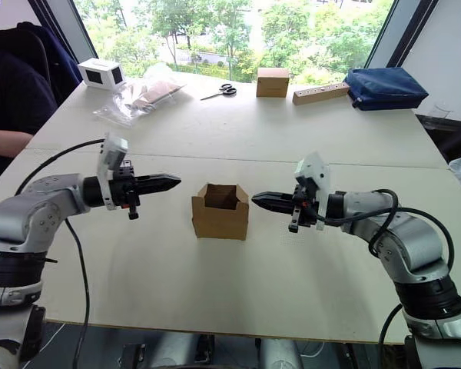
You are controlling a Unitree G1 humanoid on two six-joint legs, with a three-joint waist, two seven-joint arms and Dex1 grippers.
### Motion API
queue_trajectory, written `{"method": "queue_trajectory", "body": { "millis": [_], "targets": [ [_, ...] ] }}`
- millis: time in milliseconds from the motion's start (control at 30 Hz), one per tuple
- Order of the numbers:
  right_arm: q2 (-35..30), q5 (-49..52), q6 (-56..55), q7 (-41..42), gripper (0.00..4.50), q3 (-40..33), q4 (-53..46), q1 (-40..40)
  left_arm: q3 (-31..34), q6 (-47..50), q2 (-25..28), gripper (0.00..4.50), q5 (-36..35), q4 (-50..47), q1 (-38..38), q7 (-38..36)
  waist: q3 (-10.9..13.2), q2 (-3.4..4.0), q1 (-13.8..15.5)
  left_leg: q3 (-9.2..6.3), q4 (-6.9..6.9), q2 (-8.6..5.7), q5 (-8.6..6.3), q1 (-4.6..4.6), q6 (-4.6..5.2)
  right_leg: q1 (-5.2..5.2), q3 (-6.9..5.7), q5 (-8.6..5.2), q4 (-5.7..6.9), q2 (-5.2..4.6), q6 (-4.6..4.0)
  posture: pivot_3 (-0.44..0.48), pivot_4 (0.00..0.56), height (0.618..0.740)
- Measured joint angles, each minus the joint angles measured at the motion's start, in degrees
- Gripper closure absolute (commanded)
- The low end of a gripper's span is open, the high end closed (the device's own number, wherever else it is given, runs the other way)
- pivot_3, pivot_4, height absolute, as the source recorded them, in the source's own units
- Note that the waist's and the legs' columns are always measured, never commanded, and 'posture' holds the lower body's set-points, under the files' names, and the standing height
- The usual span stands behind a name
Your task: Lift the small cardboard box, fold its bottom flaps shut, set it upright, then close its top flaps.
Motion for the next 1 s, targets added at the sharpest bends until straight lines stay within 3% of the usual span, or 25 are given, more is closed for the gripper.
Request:
{"method": "queue_trajectory", "body": {
  "millis": [400, 1000],
  "targets": [
    [2.4, -7.2, -3.2, 3.5, 4.50, 5.1, 5.4, -5.6, -7.4, -6.0, -0.6, 4.49, 4.7, 3.2, -4.3, -3.2, 0.0, 0.00, 0.0, 0.02, -0.02, 0.00, 0.00, 0.00, 0.00, -0.03, 0.00, 0.00, 0.00, 0.08, 0.00, 0.000, 0.150, 0.740],
    [7.3, -14.6, -7.7, 7.2, 4.50, 11.1, 10.4, -8.2, -14.6, -13.6, -1.7, 4.49, 13.2, 6.5, -4.4, -6.6, 0.0, 0.01, 0.0, 0.05, -0.01, 0.00, 0.00, -0.01, 0.00, -0.03, 0.00, 0.00, 0.00, 0.08, 0.00, 0.000, 0.150, 0.740]
  ]
}}
